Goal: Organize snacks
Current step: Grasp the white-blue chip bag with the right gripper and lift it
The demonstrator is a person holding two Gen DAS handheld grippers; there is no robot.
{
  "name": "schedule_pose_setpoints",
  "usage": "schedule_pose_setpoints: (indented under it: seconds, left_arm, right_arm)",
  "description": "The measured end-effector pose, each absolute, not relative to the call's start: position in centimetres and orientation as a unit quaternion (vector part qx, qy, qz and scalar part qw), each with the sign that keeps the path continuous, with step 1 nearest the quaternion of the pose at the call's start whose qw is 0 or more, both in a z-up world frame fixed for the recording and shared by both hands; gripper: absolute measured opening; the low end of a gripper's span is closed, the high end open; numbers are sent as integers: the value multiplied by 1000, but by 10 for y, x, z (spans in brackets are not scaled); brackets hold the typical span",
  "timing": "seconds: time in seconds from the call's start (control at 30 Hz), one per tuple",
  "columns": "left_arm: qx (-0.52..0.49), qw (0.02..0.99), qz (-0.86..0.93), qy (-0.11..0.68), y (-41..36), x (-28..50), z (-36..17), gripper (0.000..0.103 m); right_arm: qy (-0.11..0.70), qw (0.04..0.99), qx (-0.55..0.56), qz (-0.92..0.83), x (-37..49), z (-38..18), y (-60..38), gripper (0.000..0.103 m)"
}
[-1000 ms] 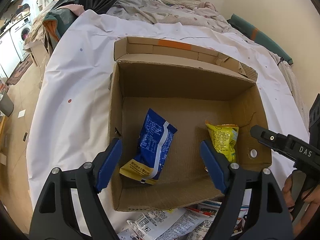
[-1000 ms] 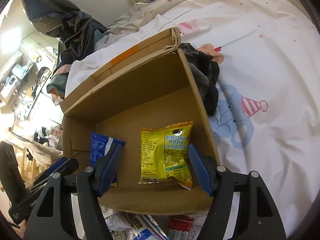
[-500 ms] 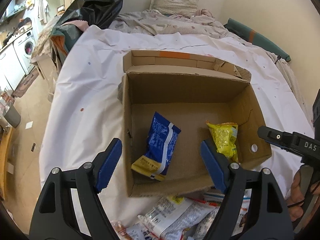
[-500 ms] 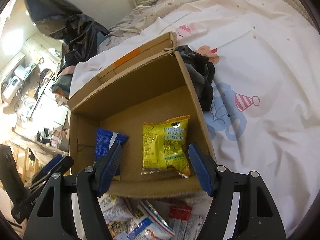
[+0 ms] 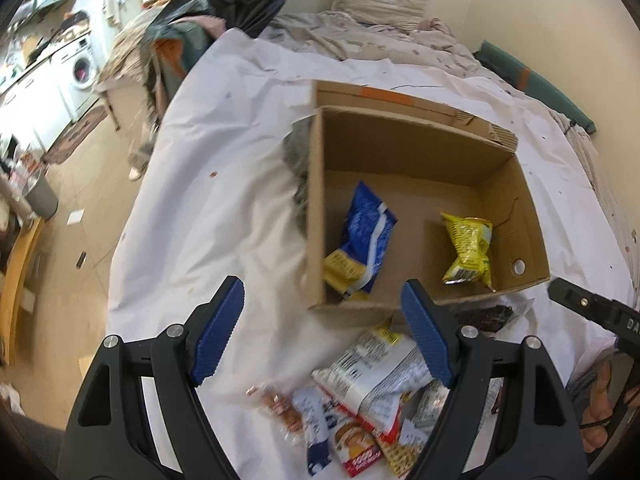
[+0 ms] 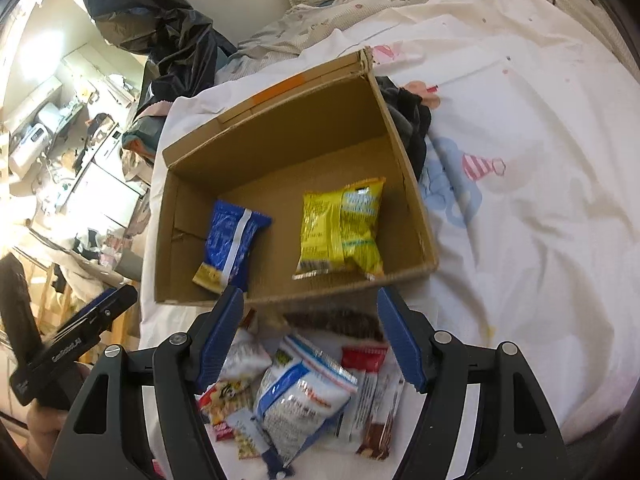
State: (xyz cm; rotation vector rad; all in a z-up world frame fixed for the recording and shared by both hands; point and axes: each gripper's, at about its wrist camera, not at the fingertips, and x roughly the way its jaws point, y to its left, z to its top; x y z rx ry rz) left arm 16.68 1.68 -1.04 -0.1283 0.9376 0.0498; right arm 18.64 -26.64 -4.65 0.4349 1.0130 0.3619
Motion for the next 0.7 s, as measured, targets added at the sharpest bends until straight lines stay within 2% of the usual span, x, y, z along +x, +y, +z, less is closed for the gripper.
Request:
schedule_pose_setpoints:
  seconds: [0.2, 0.47, 0.7]
  left_arm:
    - [-77, 875, 54, 475, 42, 143, -19, 78]
    - [-144, 844, 91, 509, 67, 119, -44, 78]
    - [-136, 842, 91, 514, 61, 123, -48, 78]
  right_arm:
    - [504, 808, 255, 168, 162, -63, -277, 72]
    - [586, 727, 303, 192, 158, -109, -257, 72]
    - [631, 711, 254, 176, 172, -136, -223, 72]
